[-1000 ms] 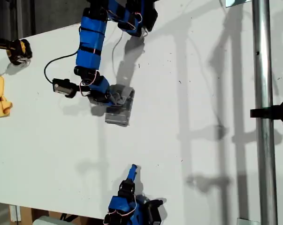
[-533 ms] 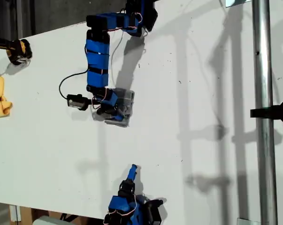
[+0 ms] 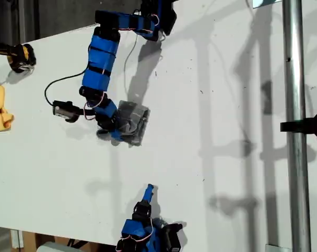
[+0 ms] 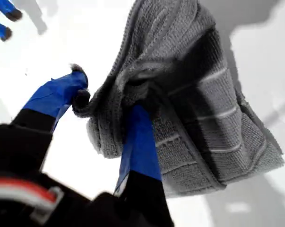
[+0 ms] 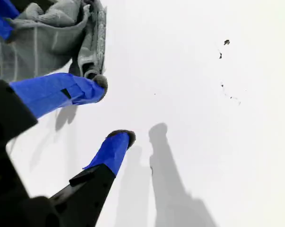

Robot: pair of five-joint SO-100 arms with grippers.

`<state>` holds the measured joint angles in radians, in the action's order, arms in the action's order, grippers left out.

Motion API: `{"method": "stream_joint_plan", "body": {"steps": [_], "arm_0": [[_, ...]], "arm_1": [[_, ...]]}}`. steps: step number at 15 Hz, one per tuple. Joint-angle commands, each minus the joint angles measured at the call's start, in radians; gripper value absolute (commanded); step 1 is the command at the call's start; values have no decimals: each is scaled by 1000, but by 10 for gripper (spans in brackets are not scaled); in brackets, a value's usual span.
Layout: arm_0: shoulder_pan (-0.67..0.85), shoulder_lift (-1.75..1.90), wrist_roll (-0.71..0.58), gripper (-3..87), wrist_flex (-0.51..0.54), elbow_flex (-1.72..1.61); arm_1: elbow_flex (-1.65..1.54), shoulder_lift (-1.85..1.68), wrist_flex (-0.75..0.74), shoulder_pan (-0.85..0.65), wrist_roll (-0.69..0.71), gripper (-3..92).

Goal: Grasp corners of a towel and fold twice.

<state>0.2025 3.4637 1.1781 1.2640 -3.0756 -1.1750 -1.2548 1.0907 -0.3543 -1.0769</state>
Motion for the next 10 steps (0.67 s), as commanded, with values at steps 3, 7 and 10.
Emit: {"method": "stream_joint_plan", "body": {"steps": [3,7,10], "arm_0": [[11,8,9,176,-2,5],[5,8,15,175,-2,5],[5,8,15,175,-2,5]], "arm_1": [[-9,-311,43,-26,28,210],[-37,-311,3,-14,57,130],[-48,-313,-21,5,91,328]]}}
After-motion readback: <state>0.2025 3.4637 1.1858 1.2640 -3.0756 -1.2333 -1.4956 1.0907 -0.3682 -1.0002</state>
